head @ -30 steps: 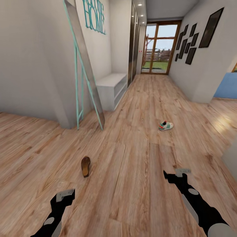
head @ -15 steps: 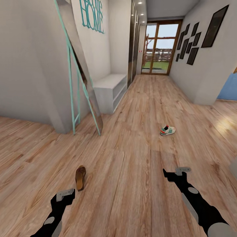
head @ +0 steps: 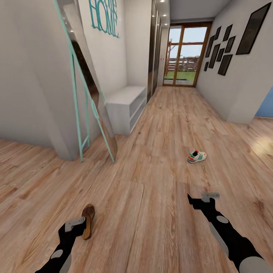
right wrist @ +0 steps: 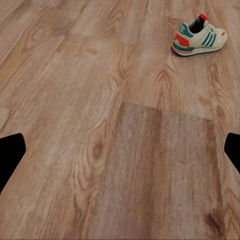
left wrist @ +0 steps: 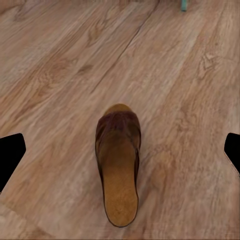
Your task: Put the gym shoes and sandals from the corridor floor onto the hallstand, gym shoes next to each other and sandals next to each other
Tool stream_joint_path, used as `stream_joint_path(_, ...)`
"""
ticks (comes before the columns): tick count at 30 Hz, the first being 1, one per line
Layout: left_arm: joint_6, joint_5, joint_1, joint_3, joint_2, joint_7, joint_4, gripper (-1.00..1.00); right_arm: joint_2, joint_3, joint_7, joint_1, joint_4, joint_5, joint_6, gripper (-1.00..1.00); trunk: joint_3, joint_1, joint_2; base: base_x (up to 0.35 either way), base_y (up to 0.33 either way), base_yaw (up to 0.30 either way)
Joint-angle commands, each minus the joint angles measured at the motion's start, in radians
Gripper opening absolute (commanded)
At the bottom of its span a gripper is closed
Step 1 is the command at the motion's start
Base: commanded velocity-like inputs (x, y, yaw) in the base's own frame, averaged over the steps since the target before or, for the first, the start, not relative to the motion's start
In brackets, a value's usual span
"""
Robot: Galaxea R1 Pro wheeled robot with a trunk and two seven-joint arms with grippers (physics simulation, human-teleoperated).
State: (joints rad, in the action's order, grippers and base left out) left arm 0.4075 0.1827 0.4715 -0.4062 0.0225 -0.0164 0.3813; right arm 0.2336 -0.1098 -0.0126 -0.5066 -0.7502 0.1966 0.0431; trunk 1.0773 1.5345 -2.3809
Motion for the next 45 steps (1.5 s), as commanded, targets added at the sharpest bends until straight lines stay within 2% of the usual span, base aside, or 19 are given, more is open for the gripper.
stream_joint_path(1,0.004,0.011,0.001,-0.008,-0.001,-0.001,-0.001,1.00,0.001,-0.004,-0.001,0.000,0.001,0.011,0.004,1.00,0.001,0.000,0.000,0.339,0.000,0.000)
stream_joint_path(14,0.006,0.010,0.000,-0.009,-0.001,0.000,-0.001,1.00,0.001,-0.005,-0.003,0.000,0.003,0.011,0.004,1.00,0.001,0.000,0.000,0.306,0.111,0.000)
stream_joint_path(20,0.007,0.010,-0.002,-0.009,-0.004,-0.001,-0.002,1.00,-0.001,-0.007,-0.005,0.000,-0.007,0.013,0.004,1.00,0.001,0.000,0.000,0.064,0.042,0.000)
stream_joint_path(22,0.007,0.010,-0.003,-0.009,-0.005,-0.001,-0.002,1.00,-0.001,-0.007,-0.006,0.000,-0.048,0.014,0.005,1.00,0.001,0.000,0.000,0.007,0.005,0.000)
stream_joint_path(23,0.006,0.011,-0.003,-0.008,-0.007,-0.001,-0.003,1.00,-0.002,-0.007,-0.005,0.000,-0.176,0.015,-0.002,1.00,0.001,0.000,0.000,0.001,0.001,0.000)
stream_joint_path(24,0.006,0.011,-0.003,-0.008,-0.009,-0.001,-0.004,1.00,-0.002,-0.007,-0.005,0.000,-0.228,0.015,-0.011,1.00,0.001,0.000,0.000,0.000,0.000,0.000)
stream_joint_path(27,0.006,0.012,-0.004,-0.008,-0.011,-0.001,-0.004,1.00,-0.003,-0.007,-0.005,0.000,-0.300,0.015,-0.066,1.00,0.001,0.000,0.000,0.000,0.000,0.000)
stream_joint_path(31,0.005,0.012,-0.005,-0.008,-0.013,-0.001,-0.008,1.00,-0.007,-0.008,-0.004,0.000,-0.333,0.014,-0.116,1.00,0.001,0.000,0.000,0.000,0.000,0.000)
stream_joint_path(45,0.005,0.015,-0.004,0.027,-0.017,0.001,-0.012,1.00,0.000,-0.004,-0.004,0.000,-0.354,0.014,-0.135,1.00,0.047,0.054,-0.098,0.000,0.000,0.000)
